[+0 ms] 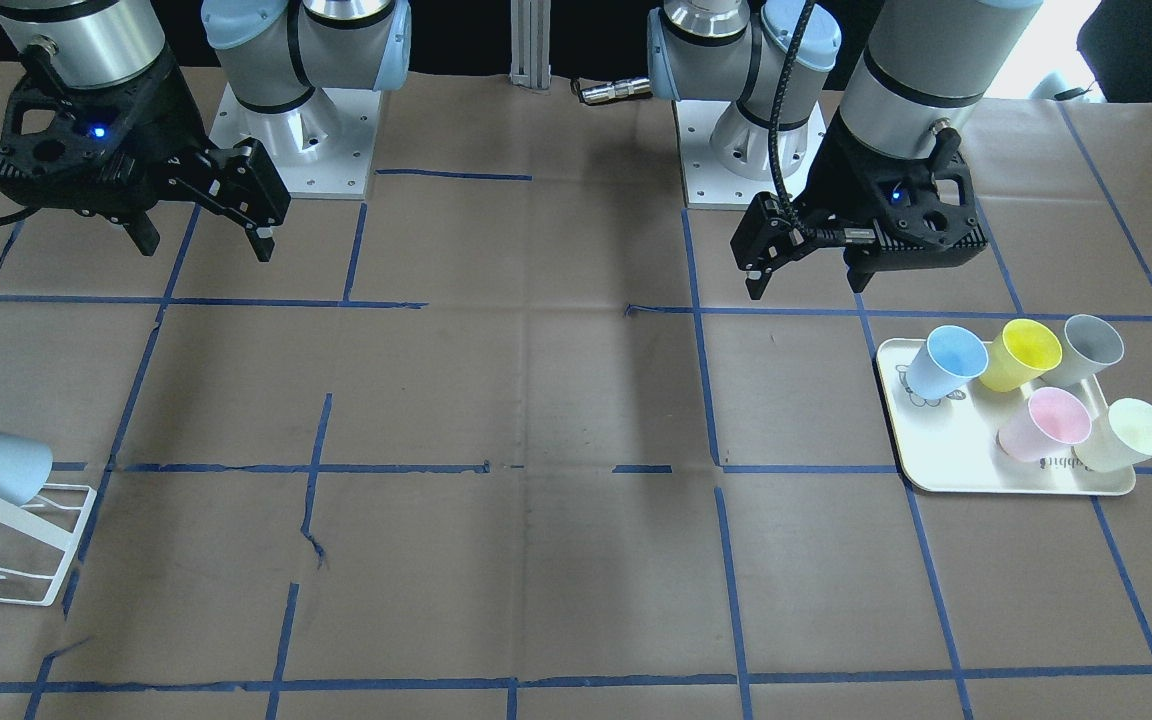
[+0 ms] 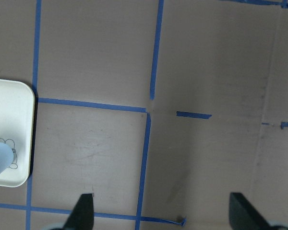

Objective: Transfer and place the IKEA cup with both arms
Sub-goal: 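Move the right gripper toward the light blue cup on the wire rack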

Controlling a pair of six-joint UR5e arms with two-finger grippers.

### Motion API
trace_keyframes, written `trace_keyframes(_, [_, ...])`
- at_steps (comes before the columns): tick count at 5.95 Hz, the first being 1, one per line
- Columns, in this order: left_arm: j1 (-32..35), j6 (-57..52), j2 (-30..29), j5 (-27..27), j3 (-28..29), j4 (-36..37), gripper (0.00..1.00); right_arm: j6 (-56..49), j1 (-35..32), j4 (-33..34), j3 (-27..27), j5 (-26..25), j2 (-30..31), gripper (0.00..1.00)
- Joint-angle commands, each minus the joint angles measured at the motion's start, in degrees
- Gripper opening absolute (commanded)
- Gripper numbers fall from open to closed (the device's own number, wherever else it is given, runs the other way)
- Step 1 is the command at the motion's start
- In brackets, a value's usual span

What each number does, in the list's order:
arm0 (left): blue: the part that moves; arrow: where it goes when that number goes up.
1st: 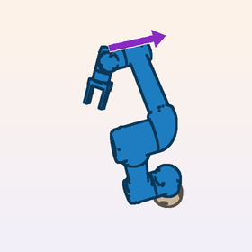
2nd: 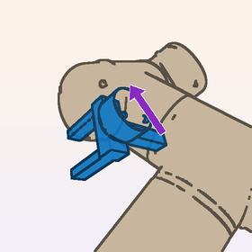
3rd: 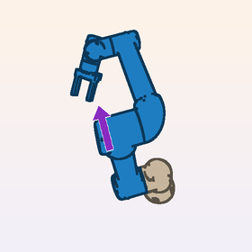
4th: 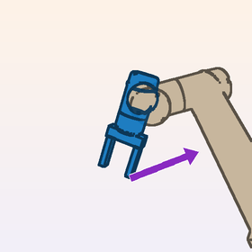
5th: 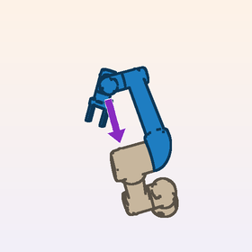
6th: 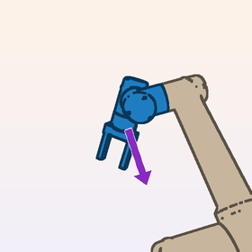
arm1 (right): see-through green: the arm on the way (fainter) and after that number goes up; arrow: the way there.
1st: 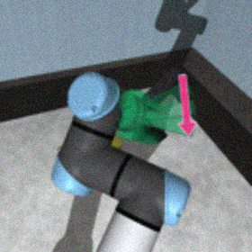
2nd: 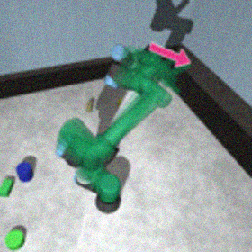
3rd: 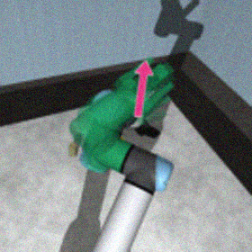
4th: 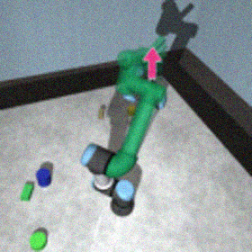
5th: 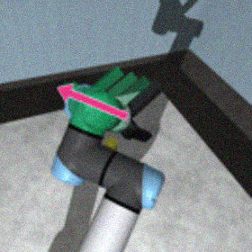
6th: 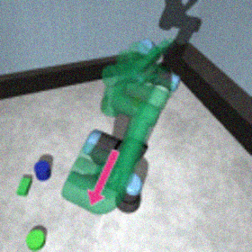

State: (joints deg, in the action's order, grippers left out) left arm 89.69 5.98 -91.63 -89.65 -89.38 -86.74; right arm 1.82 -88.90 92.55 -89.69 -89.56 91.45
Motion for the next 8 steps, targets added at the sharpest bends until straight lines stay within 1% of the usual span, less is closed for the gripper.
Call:
trace_keyframes(1, [-0.04, -0.18, 0.31, -0.17, -0.62, 0.08, 0.99, 0.02, -0.13, 0.0, 0.56, 0.09, -0.04, 1.0])
trace_keyframes(3, [-0.13, -1.57, 0.4, 0.53, -1.15, -0.62, 0.99, -0.24, 0.47, 0.61, 0.92, 0.0, -0.39, 1.0])
trace_keyframes(4, [0.4, -3.07, 0.75, 0.01, -1.15, -0.79, 0.99, -4.15, 3.79, 0.96, 0.83, 0.09, -0.83, 1.0])
trace_keyframes(5, [0.4, -2.38, 1.62, -0.17, -1.24, -0.01, 0.99, -12.37, 10.17, 1.05, 0.83, 0.17, -1.79, 1.0])
trace_keyframes(6, [0.4, -2.64, 1.8, 0.0, -1.24, 0.43, 0.99, -20.11, 16.41, 2.97, 0.92, 0.35, -3.28, 1.0])
trace_keyframes(7, [0.49, -2.9, 1.46, 0.53, -1.15, 0.44, 0.99, -28.63, 21.09, 7.86, 1.01, 0.61, -6.34, 1.0])
trace_keyframes(8, [0.49, -3.17, 2.15, -0.69, -0.46, 0.44, 0.99, -34.2, 24.35, 9.04, 4.05, 0.87, -10.2, 1.0])
